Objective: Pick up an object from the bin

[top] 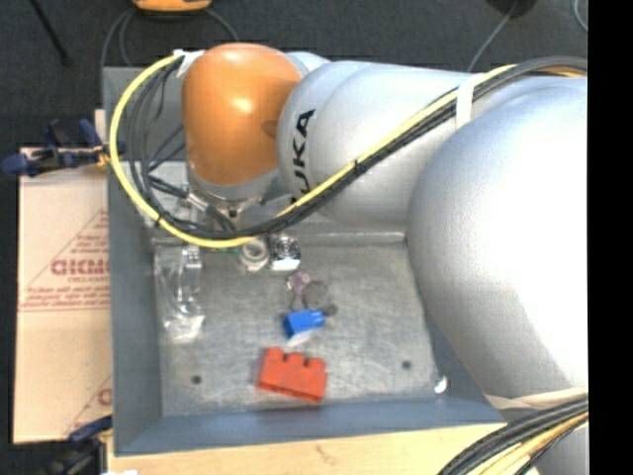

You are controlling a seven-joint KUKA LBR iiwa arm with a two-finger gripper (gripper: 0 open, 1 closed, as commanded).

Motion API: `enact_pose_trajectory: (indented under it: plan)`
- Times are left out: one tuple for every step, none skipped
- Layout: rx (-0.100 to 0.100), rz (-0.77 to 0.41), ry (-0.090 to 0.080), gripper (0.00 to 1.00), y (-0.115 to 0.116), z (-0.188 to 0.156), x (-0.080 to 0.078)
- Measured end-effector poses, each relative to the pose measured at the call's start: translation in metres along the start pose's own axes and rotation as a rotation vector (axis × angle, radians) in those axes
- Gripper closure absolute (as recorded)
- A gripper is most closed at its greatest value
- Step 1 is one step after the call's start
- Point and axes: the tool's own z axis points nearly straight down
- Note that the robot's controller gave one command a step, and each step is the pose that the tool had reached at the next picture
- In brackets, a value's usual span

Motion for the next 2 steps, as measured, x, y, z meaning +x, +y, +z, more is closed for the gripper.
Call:
enact_pose_trajectory:
  plan:
    - [0.008, -0.056, 0.007, 0.00, -0.091, 0.085, 0.079]
    - [-0.003, -0.239, -0.015, 0.00, -0.183, 0.097, 0.081]
